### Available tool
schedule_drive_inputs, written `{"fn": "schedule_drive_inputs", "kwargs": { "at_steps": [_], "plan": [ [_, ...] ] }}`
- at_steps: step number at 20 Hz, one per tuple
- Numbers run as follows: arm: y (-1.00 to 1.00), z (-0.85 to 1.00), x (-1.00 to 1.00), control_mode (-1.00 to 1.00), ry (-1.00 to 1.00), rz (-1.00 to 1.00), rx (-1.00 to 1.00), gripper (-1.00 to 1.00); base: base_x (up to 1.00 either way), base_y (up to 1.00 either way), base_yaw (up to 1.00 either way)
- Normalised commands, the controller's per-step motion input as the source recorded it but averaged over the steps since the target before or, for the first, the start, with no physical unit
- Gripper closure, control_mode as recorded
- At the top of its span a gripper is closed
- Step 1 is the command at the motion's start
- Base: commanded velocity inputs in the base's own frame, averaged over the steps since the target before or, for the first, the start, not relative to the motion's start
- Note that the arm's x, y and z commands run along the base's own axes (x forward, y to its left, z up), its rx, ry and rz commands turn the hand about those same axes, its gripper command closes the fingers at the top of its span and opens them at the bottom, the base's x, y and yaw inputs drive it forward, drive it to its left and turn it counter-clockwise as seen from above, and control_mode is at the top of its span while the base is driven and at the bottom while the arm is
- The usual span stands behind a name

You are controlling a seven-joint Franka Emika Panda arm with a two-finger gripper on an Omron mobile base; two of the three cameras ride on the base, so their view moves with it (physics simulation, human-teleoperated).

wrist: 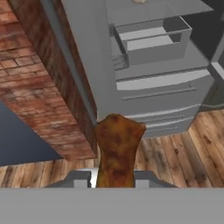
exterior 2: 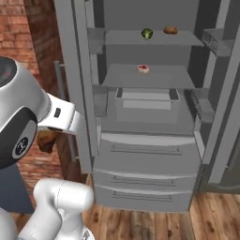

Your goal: Transport the chicken drumstick and broccoli to the fridge. Place the chicken drumstick on the rack containing meat and place the broccoli on the rack containing the vegetable, ensuring meats and vegetables are on different racks.

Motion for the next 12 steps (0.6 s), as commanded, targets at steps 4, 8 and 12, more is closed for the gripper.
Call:
{"fn": "schedule_drive_inputs", "kwargs": {
  "at_steps": [4, 8, 12],
  "plan": [
    [0.00, 0.00, 0.00, 1.00, 0.00, 0.00, 0.00, 1.00, 0.07, -0.70, 0.20],
    [0.00, 0.00, 0.00, 1.00, 0.00, 0.00, 0.00, 1.00, 0.22, -0.58, 0.15],
    [0.00, 0.00, 0.00, 1.00, 0.00, 0.00, 0.00, 1.00, 0.83, -0.31, 0.19]
  ]
}}
